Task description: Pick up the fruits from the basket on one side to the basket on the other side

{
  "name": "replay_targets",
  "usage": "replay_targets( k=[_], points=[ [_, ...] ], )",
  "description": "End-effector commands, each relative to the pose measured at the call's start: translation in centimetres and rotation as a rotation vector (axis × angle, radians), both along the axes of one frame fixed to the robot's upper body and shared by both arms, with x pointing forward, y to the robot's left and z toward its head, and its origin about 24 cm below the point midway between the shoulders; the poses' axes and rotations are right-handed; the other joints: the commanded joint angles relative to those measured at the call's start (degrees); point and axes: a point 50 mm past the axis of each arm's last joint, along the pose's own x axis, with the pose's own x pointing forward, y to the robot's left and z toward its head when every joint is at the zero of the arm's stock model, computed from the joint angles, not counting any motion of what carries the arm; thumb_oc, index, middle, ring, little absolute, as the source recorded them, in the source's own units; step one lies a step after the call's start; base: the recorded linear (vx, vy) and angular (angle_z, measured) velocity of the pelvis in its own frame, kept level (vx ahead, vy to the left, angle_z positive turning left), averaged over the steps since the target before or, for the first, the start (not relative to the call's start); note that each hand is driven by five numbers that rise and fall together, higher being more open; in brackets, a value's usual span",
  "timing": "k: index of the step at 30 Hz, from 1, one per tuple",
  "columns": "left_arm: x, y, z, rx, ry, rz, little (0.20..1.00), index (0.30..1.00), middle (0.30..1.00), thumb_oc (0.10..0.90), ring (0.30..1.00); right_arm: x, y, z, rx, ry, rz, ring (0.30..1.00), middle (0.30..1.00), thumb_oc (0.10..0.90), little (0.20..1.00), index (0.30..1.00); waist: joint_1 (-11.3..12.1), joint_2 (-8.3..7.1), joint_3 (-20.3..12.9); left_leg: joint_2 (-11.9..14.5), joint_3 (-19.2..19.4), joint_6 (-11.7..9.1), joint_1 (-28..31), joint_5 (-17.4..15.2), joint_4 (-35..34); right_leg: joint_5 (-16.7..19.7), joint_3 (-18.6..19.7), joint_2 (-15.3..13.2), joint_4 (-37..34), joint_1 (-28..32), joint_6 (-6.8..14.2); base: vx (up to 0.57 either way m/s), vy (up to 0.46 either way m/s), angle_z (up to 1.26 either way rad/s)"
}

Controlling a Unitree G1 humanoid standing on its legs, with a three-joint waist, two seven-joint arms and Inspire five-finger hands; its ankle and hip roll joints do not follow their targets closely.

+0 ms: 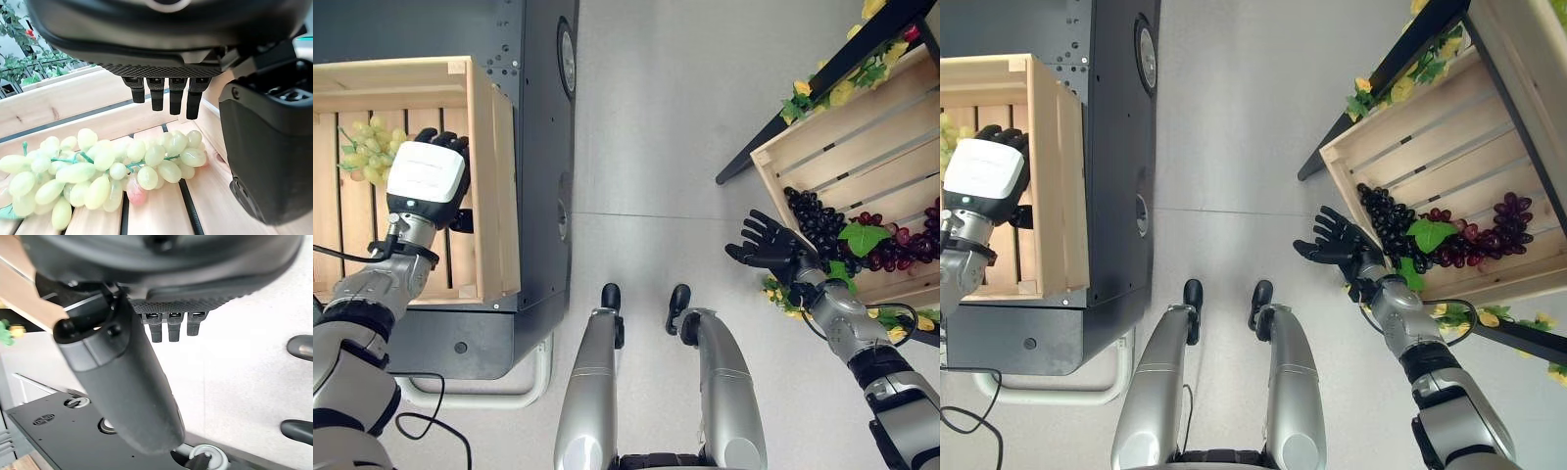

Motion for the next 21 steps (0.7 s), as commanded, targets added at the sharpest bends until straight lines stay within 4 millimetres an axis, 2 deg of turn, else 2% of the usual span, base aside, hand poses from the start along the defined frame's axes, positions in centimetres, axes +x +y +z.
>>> replay_targets(
  k=[1,9,14,16,18,19,21],
  points=[
    [-0.7,1.7,4.7,0.102,-0.190,0.087,0.900,0.900,0.900,0.800,0.900,0.1,-3.3,4.2,-0.040,-0.128,0.008,0.900,0.900,0.800,0.900,0.900,-0.7,3.37,-0.8,-0.4,4.6,2.8,2.2,2.2,-4.6,2.8,-2.0,-0.5,-3.0,4.2,-0.3,-0.03,0.054,0.06],
    [-1.0,3.3,6.4,0.100,-0.213,0.252,0.900,0.900,0.900,0.800,0.900,0.1,-3.3,4.2,-0.023,-0.123,0.032,0.900,0.900,0.800,0.900,0.900,-0.6,2.18,-0.8,0.2,4.6,2.8,0.5,1.9,-3.4,2.9,-2.7,-0.7,-2.2,3.0,-0.2,-0.01,0.009,0.02],
    [-1.5,4.5,6.8,0.060,-0.235,0.336,0.900,0.900,0.900,0.800,0.900,0.3,-3.1,4.3,-0.022,-0.125,0.045,0.900,0.900,0.800,0.900,0.900,-0.5,1.71,-0.8,0.3,4.4,2.7,0.2,2.1,-3.4,3.0,-2.9,-0.7,-2.3,2.8,-0.3,0.01,0.009,0.02],
    [-2.0,5.3,6.6,0.036,-0.237,0.386,0.900,0.900,0.900,0.800,0.900,0.1,-3.0,3.7,-0.023,-0.109,0.048,0.900,0.900,0.800,0.900,0.900,-0.4,1.55,-0.8,0.2,4.1,2.3,1.5,1.0,-3.3,2.2,-2.6,-0.5,-2.2,4.0,0.3,0.02,0.031,0.06],
    [-2.3,5.8,7.2,0.012,-0.266,0.415,0.900,0.900,0.900,0.800,0.900,0.1,-3.2,4.0,-0.023,-0.119,0.049,0.900,0.900,0.800,0.900,0.900,-0.5,1.36,-0.8,0.4,4.3,2.6,-0.1,2.1,-3.2,3.0,-3.1,-0.7,-2.3,2.6,-0.3,-0.02,0.012,0.02],
    [-2.4,5.8,6.8,0.015,-0.253,0.417,0.900,0.900,0.900,0.800,0.900,-0.1,-3.2,3.6,-0.023,-0.106,0.049,0.900,0.900,0.800,0.900,0.900,-0.4,1.35,-0.8,0.3,4.0,2.2,1.3,1.0,-3.1,2.2,-2.7,-0.5,-2.2,3.9,0.3,0.05,0.023,0.02],
    [-2.5,6.0,6.9,0.011,-0.264,0.423,0.900,0.900,0.900,0.800,0.900,0.0,-3.2,3.6,-0.024,-0.107,0.051,0.900,0.900,0.800,0.900,0.900,-0.4,1.23,-0.8,0.3,4.0,2.3,1.0,1.3,-3.2,2.3,-2.8,-0.5,-2.3,3.7,0.2,0.02,0.028,0.02]
  ],
)
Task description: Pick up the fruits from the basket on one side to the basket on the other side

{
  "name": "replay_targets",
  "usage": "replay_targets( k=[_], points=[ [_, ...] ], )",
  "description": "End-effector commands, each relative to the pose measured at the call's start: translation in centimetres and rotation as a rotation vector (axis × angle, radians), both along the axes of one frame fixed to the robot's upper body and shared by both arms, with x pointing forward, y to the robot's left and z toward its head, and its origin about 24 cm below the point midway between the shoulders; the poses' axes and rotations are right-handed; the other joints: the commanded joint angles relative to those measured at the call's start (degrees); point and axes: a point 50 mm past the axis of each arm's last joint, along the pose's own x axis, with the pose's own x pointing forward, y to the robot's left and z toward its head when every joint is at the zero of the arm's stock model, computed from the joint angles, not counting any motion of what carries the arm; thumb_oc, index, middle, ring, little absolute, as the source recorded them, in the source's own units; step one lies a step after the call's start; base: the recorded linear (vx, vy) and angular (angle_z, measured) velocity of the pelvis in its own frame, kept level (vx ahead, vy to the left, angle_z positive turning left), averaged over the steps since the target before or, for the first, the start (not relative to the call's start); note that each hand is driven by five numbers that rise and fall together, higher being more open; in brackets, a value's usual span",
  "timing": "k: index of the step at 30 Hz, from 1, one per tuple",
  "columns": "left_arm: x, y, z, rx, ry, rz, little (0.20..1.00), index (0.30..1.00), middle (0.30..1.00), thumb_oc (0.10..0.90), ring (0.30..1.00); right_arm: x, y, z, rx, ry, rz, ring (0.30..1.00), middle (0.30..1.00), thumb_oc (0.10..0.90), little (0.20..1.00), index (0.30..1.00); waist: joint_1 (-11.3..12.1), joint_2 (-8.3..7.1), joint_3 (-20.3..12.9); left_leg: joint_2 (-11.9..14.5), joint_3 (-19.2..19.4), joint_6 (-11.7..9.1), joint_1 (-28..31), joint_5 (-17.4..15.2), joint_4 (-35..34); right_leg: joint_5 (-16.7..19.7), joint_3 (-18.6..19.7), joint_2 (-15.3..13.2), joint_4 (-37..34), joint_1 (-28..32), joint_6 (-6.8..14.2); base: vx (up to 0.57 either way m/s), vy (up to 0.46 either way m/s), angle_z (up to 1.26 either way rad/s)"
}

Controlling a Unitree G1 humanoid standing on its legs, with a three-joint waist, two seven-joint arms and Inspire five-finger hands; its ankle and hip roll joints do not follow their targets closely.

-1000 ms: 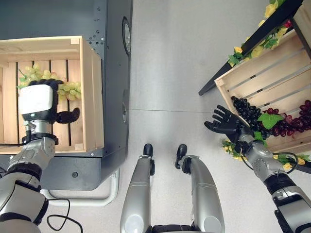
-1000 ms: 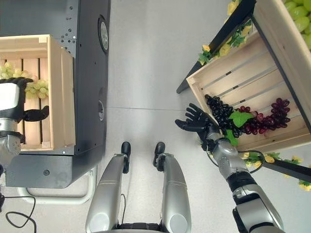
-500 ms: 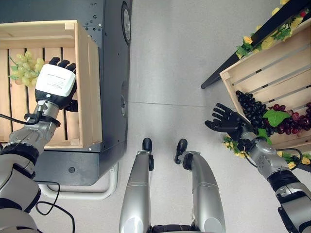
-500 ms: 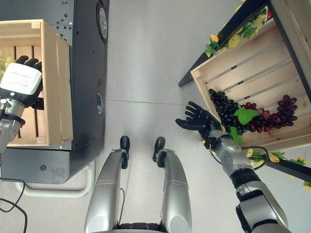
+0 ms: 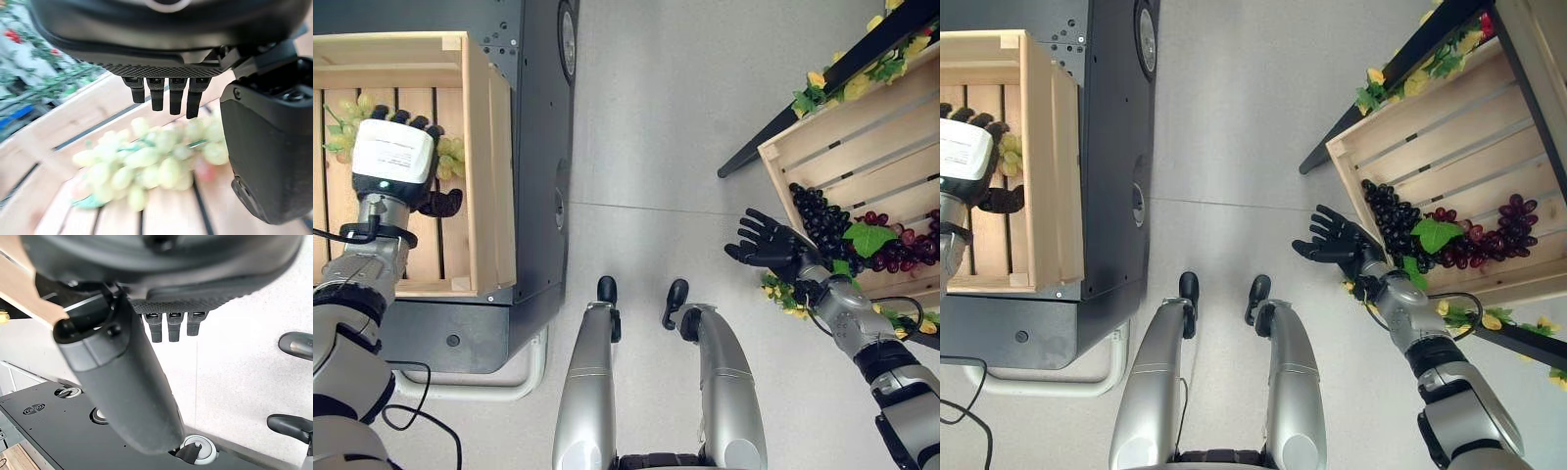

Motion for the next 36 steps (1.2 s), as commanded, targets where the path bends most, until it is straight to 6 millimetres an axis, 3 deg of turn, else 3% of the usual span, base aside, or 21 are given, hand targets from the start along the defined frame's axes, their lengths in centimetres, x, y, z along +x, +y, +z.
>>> replay_targets(
  k=[1,16,22,26,27,28,36],
  points=[
    [-2.0,2.9,4.8,0.007,-0.202,0.129,0.900,0.900,0.900,0.800,0.900,-0.5,-2.8,2.8,-0.027,-0.106,-0.005,0.900,0.900,0.800,0.900,0.900,0.2,1.29,-0.8,-0.7,4.2,1.9,4.5,1.1,-5.6,2.5,-0.5,-0.2,-3.6,5.5,0.7,-0.01,0.038,0.02],
    [1.8,-2.6,5.2,0.068,-0.001,-0.174,0.900,0.900,0.900,0.800,0.900,0.3,-2.3,4.4,-0.024,-0.146,0.003,0.900,0.900,0.800,0.900,0.900,-0.2,0.16,-0.8,-0.5,4.3,3.1,-0.2,1.2,-3.9,3.8,-1.4,-0.6,-2.0,1.1,0.7,-0.01,0.016,0.01],
    [2.3,-3.4,5.3,0.132,0.044,-0.196,0.900,0.900,0.900,0.800,0.900,0.2,-2.6,4.4,-0.020,-0.143,0.005,0.900,0.900,0.800,0.900,0.900,-0.3,-0.13,-0.8,-0.4,4.2,3.2,-1.4,1.2,-3.7,4.3,-1.7,-0.7,-1.9,-0.2,0.9,0.00,0.005,0.01],
    [2.3,-2.6,5.5,0.118,0.088,-0.088,0.900,0.900,0.900,0.800,0.900,0.3,-2.7,4.8,-0.001,-0.159,0.002,0.900,0.900,0.800,0.900,0.900,-0.4,-0.14,-0.8,-0.5,4.2,3.3,-2.1,1.2,-3.7,4.5,-1.9,-0.7,-1.9,-1.0,1.0,-0.01,0.005,0.02],
    [2.2,-2.2,5.6,0.109,0.090,-0.042,0.636,0.636,0.636,0.624,0.636,0.3,-2.8,4.9,0.006,-0.164,0.003,0.900,0.900,0.800,0.900,0.900,-0.4,-0.15,-0.8,-0.5,4.2,3.2,-2.3,1.3,-3.6,4.6,-1.9,-0.7,-2.0,-1.1,1.0,0.00,0.000,0.00],
    [2.1,-1.9,5.6,0.097,0.087,-0.014,0.300,0.300,0.300,0.400,0.300,0.3,-2.8,5.0,0.011,-0.168,0.005,0.900,0.900,0.800,0.900,0.900,-0.4,-0.17,-0.8,-0.4,4.2,3.2,-2.5,1.2,-3.5,4.6,-1.9,-0.7,-2.0,-1.2,1.1,0.00,0.000,0.00],
    [0.7,0.7,5.1,0.031,0.040,0.145,0.300,0.300,0.300,0.400,0.300,0.2,-2.5,4.9,0.042,-0.180,0.032,0.900,0.900,0.800,0.900,0.900,-0.2,-0.33,-0.8,-0.2,4.2,2.6,-0.7,0.2,-3.6,3.6,-2.1,-0.9,-1.9,0.6,1.7,0.01,-0.004,0.00]
  ],
)
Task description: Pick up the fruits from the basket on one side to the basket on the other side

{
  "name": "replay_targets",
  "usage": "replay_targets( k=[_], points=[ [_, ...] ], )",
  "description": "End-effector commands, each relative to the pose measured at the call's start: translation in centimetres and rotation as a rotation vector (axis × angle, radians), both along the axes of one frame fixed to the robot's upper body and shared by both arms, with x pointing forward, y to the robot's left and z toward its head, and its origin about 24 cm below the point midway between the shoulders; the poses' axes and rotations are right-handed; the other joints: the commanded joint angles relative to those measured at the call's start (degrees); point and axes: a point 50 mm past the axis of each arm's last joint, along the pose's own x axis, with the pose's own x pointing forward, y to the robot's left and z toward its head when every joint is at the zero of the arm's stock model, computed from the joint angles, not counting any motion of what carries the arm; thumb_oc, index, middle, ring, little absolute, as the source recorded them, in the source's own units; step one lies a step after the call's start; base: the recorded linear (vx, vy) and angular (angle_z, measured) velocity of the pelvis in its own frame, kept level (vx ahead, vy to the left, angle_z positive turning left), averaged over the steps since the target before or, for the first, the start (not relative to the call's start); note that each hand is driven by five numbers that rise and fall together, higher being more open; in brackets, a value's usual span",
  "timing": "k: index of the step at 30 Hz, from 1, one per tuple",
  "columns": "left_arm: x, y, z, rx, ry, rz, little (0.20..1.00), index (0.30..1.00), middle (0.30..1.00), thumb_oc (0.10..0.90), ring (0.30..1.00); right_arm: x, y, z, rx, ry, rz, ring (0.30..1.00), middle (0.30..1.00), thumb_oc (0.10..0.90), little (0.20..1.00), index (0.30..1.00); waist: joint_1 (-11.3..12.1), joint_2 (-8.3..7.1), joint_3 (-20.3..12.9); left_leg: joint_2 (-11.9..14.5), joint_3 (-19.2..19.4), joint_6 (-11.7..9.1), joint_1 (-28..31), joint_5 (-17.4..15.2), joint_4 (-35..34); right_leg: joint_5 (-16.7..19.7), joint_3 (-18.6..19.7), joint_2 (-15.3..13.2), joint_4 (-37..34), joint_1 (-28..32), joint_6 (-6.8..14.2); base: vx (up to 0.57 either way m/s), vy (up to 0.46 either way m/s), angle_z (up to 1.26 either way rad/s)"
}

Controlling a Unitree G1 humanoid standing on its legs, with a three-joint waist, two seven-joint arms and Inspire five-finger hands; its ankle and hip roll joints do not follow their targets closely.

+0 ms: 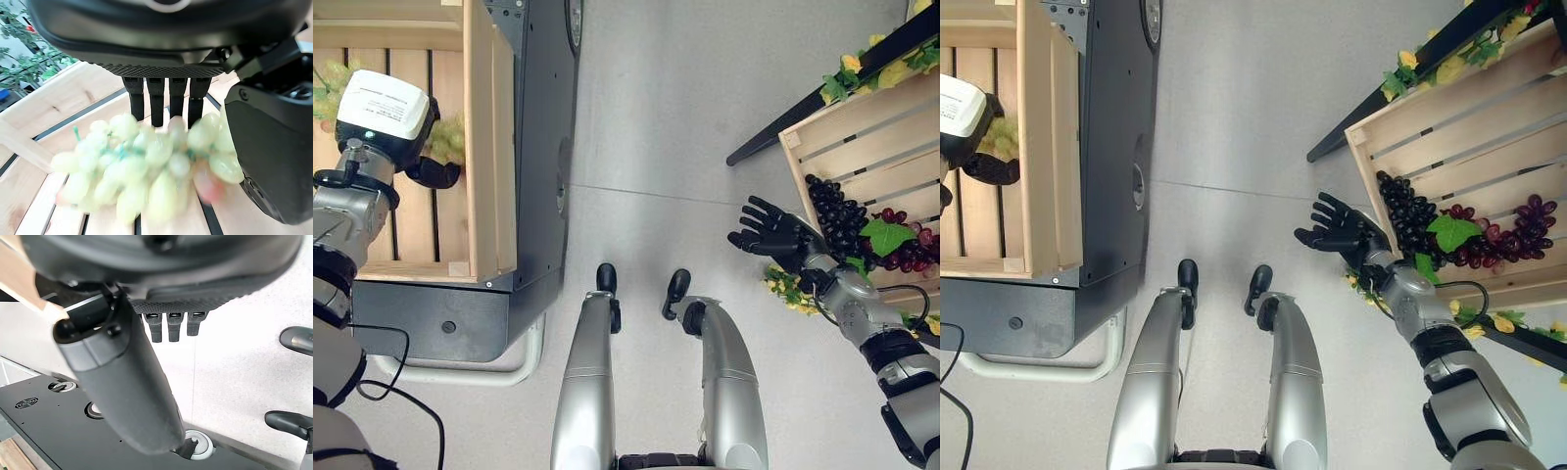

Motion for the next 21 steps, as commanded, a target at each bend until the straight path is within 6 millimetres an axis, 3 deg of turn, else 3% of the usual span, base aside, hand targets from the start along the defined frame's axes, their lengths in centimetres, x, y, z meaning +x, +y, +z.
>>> replay_targets(
  k=[1,8,15,19,20,21],
  points=[
    [-1.1,2.7,-0.3,-0.026,-0.068,0.223,0.300,0.300,0.300,0.400,0.300,-0.5,-2.2,3.2,0.007,-0.143,0.012,0.900,0.900,0.800,0.900,0.900,-0.6,0.54,-0.7,-0.7,3.7,1.2,4.9,0.3,-5.9,3.2,-1.7,-0.2,-2.7,5.3,0.7,0.00,0.000,0.00],
    [-2.1,3.9,-0.8,-0.079,-0.094,0.236,0.300,0.300,0.300,0.400,0.300,-0.5,-1.4,3.3,0.044,-0.158,0.038,0.900,0.900,0.800,0.900,0.900,-0.5,1.10,-0.7,-0.9,3.9,1.1,6.1,0.2,-6.2,2.7,-1.5,-0.4,-2.7,6.3,0.5,0.00,0.000,0.00],
    [-1.6,2.9,-0.8,-0.112,-0.115,0.133,0.300,0.300,0.300,0.400,0.300,-0.6,-0.6,3.6,0.057,-0.178,0.053,0.900,0.900,0.800,0.900,0.900,-0.5,1.79,-0.7,-1.1,4.3,1.1,8.4,0.2,-7.2,2.4,-0.9,-0.5,-3.3,8.2,0.5,0.00,0.000,0.00],
    [-2.0,3.1,-0.3,-0.389,-0.272,0.098,0.300,0.300,0.300,0.400,0.300,-0.6,0.0,3.4,0.074,-0.178,0.057,0.900,0.900,0.800,0.900,0.900,-0.3,2.24,-0.7,-1.3,4.6,1.2,11.0,0.1,-8.2,2.3,-0.3,-0.5,-3.8,10.2,0.7,0.00,0.000,0.00],
    [-2.0,3.2,-0.3,-0.390,-0.272,0.099,0.300,0.300,0.300,0.400,0.300,-0.6,0.0,3.4,0.073,-0.177,0.058,0.900,0.900,0.800,0.900,0.900,-0.3,2.25,-0.7,-1.3,4.6,1.2,11.0,0.2,-8.3,2.3,-0.3,-0.5,-3.8,10.2,0.7,0.01,-0.010,-0.04],
    [-2.1,3.2,-0.2,-0.514,-0.345,0.077,0.300,0.300,0.300,0.400,0.300,-0.6,0.3,3.2,0.083,-0.173,0.059,0.900,0.900,0.800,0.900,0.900,-0.1,2.27,-0.7,-1.4,4.6,1.2,12.2,0.2,-8.8,2.2,-0.1,-0.4,-4.1,11.2,0.8,0.02,-0.015,-0.05]
  ],
)
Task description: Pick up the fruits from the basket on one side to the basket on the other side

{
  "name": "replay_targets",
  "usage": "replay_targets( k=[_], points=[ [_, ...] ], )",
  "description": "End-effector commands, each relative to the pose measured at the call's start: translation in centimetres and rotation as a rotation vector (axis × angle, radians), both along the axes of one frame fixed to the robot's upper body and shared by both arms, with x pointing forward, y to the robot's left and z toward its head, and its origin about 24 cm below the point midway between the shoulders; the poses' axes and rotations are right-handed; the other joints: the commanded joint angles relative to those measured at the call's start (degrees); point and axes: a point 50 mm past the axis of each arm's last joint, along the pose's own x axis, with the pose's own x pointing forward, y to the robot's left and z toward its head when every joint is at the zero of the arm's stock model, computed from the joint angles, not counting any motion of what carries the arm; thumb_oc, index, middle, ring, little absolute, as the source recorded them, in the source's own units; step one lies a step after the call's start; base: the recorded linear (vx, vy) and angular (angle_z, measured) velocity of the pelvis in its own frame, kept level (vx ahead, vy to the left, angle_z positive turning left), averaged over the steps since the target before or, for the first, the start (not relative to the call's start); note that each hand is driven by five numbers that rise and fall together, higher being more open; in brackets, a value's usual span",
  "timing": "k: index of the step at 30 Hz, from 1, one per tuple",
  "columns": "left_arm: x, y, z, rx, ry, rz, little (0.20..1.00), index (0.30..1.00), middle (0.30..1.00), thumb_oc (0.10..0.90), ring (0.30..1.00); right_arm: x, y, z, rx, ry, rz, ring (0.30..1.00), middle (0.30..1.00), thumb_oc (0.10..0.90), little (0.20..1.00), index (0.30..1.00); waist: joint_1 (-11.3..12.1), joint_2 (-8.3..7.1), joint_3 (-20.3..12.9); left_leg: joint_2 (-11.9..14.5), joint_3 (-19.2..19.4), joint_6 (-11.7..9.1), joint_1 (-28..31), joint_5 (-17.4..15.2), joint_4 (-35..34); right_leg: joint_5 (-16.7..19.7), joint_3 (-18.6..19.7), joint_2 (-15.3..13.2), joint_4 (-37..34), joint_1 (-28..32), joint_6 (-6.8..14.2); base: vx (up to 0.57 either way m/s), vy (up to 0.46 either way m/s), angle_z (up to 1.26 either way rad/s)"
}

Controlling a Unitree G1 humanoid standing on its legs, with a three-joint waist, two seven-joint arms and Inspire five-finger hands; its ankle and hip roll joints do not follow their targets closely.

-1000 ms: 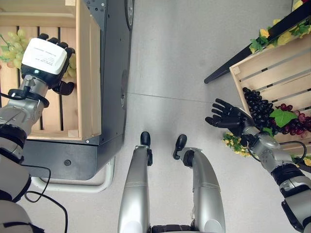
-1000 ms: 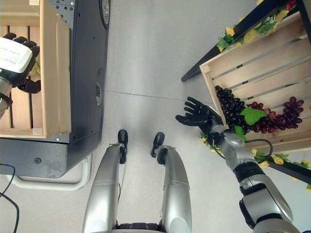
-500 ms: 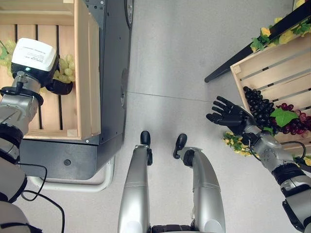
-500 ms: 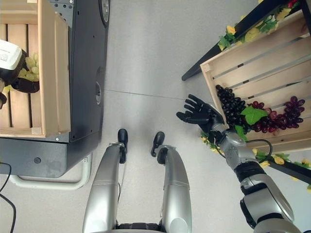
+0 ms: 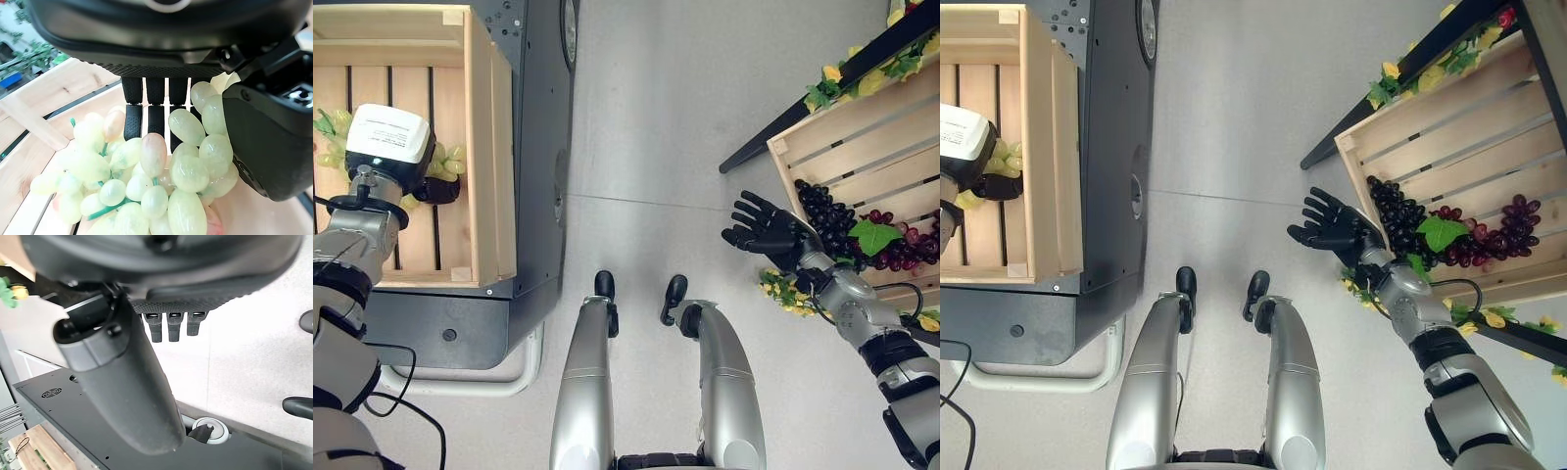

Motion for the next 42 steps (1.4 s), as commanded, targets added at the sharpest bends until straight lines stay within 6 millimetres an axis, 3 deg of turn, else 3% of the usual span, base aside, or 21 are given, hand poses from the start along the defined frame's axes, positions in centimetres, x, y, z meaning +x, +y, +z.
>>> replay_targets(
  k=[1,7,18,21,26,33,37,42],
  points=[
    [-1.7,2.4,3.1,-0.313,-0.339,0.065,0.300,0.300,0.300,0.400,0.300,-0.4,-0.8,2.7,0.057,-0.141,0.003,0.900,0.900,0.800,0.900,0.900,0.4,2.30,-0.7,-1.4,3.6,0.9,8.8,0.4,-8.9,2.0,-0.4,-0.1,-4.2,7.9,0.8,0.03,-0.023,-0.04],
    [-2.8,3.3,2.3,-0.859,-0.612,-0.023,0.300,0.300,0.300,0.400,0.300,-0.9,1.4,1.4,0.108,-0.129,0.017,0.900,0.900,0.800,0.900,0.900,0.8,2.08,-0.7,-2.4,3.4,1.4,14.8,1.6,-12.3,2.3,-0.4,-0.3,-6.5,13.2,0.6,0.01,-0.040,-0.01],
    [-4.1,4.1,-1.7,-1.444,-0.924,-0.112,0.300,0.300,0.300,0.400,0.300,-1.7,3.3,-0.1,0.150,-0.093,0.018,0.900,0.900,0.800,0.900,0.900,1.0,2.16,-0.7,-3.6,2.2,1.8,24.9,1.4,-16.1,1.9,0.7,0.1,-10.0,22.4,0.8,0.02,-0.030,0.00],
    [-4.3,4.1,-2.9,-1.591,-0.992,-0.143,0.300,0.300,0.300,0.400,0.300,-2.0,3.7,-0.8,0.153,-0.078,0.029,0.900,0.900,0.800,0.900,0.900,0.9,2.39,-2.1,-4.1,1.6,1.9,27.5,1.4,-17.6,2.0,1.2,0.1,-11.8,24.8,1.0,0.04,-0.029,-0.02],
    [-4.6,3.8,-4.4,-1.662,-1.004,-0.167,0.300,0.300,0.300,0.400,0.300,-2.5,4.2,-1.5,0.143,-0.064,0.065,0.900,0.900,0.800,0.900,0.900,0.5,2.98,-4.9,-5.0,0.8,1.8,31.4,1.6,-20.1,2.3,2.1,0.4,-15.3,28.7,1.3,0.05,-0.016,-0.01],
    [-4.5,3.1,-4.5,-1.763,-0.987,-0.289,0.300,0.300,0.300,0.400,0.300,-2.9,5.1,-1.5,0.067,-0.093,0.074,0.900,0.900,0.800,0.900,0.900,0.2,4.12,-10.0,-6.5,-0.1,0.9,38.1,3.6,-27.7,4.3,2.3,1.1,-23.6,35.8,2.2,0.07,-0.034,-0.06],
    [-3.9,1.5,-4.7,-1.815,-0.939,-0.374,0.300,0.300,0.300,0.400,0.300,-3.0,5.5,-1.3,0.043,-0.122,0.044,0.900,0.900,0.800,0.900,0.900,0.1,4.86,-13.0,-7.2,-1.0,0.6,42.4,5.1,-33.2,5.6,2.1,1.8,-29.5,40.5,2.6,0.11,-0.035,-0.03],
    [-2.5,-1.9,-4.1,-1.826,-0.825,-0.535,0.300,0.300,0.300,0.400,0.300,-2.8,7.7,-0.1,0.000,-0.206,0.072,0.900,0.900,0.800,0.900,0.900,0.6,6.07,-16.7,-7.7,-2.8,0.2,46.7,7.3,-39.6,7.8,2.1,2.8,-36.5,45.6,2.8,0.08,-0.061,0.00]
  ],
)
